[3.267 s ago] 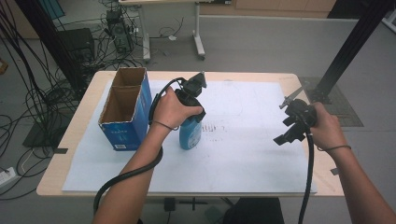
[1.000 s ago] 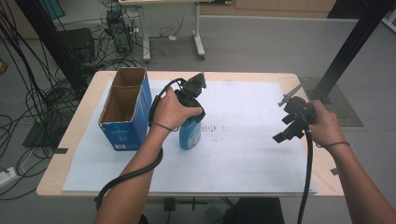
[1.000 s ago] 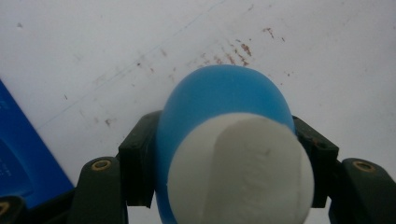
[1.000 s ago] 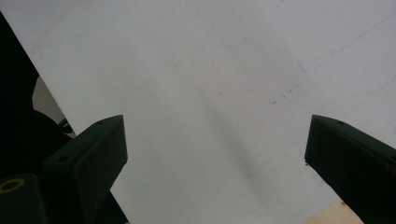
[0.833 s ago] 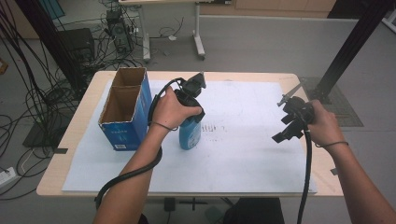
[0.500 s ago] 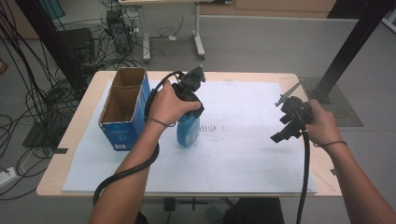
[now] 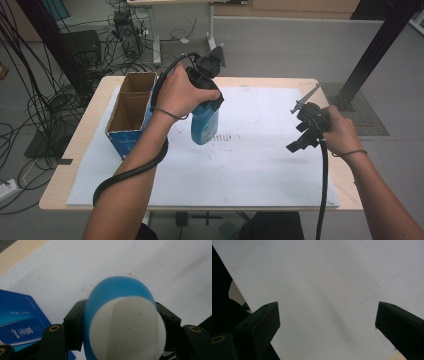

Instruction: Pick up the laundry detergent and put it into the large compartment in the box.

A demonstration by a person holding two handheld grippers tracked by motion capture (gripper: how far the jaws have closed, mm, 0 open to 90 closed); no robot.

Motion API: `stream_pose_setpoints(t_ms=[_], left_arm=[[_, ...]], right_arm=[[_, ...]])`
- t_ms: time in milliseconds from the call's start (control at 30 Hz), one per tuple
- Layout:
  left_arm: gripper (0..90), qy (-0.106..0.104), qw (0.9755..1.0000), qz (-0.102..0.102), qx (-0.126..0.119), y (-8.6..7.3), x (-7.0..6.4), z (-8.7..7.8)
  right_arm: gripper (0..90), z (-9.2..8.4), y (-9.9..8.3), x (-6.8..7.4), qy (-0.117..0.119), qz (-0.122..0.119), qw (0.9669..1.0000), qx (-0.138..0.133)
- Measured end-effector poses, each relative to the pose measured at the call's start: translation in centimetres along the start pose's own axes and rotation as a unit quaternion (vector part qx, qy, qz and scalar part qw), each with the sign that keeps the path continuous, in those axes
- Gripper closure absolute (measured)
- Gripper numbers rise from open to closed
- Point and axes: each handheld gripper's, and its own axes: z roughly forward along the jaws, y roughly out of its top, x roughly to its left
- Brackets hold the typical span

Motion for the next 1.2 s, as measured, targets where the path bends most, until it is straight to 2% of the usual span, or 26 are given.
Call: stream_pose_setpoints(t_ms=[33, 67, 167, 333, 367, 600, 633, 700, 967, 1200], left_arm=[[37.5, 0.0, 1.0, 0.0, 0.0, 0.0, 0.0, 0.0], [37.6, -0.001, 1.0, 0.003, -0.005, 0.3, -0.3, -0.8], [37.5, -0.006, 0.9999, 0.006, -0.011, 0.6, -0.5, -2.0], [37.5, -0.016, 0.9998, 0.007, -0.012, 0.9, -0.8, -3.2], [37.6, -0.014, 0.9997, 0.005, -0.02, 1.1, -0.9, -3.9], [37.5, 0.001, 0.9997, 0.01, -0.02, 1.8, -1.3, -5.7], [37.5, 0.002, 0.9997, 0.022, -0.011, 1.9, -1.1, -6.1], [37.5, 0.003, 0.9997, 0.023, -0.01, 2.0, -1.0, -6.6], [37.6, 0.006, 0.9996, 0.022, -0.017, 2.4, -1.2, -7.7], [37.6, -0.001, 0.9996, 0.018, -0.02, 2.2, -0.9, -8.5]], right_arm=[[5.6, 0.0, 0.0, 0.0, 0.0, 0.0, 1.0, 0.0], [5.6, 0.0, 0.0, 0.0, 0.001, 0.001, 1.0, -0.001], [5.6, 0.0, 0.0, 0.1, 0.002, 0.001, 1.0, -0.003], [5.6, -0.1, -0.1, 0.2, 0.003, -0.002, 1.0, -0.005], [5.6, -0.2, -0.2, 0.1, 0.003, -0.004, 1.0, -0.004], [5.6, -0.2, -0.3, 0.0, 0.006, -0.002, 0.9999, -0.011], [5.6, -0.2, -0.3, 0.0, 0.007, -0.002, 0.9999, -0.013], [5.6, -0.2, -0.4, 0.1, 0.01, 0.001, 0.9998, -0.017], [5.6, -0.1, -0.3, 0.1, 0.009, -0.003, 0.9998, -0.018], [5.6, -0.1, -0.2, 0.1, 0.011, -0.003, 0.9997, -0.02]])
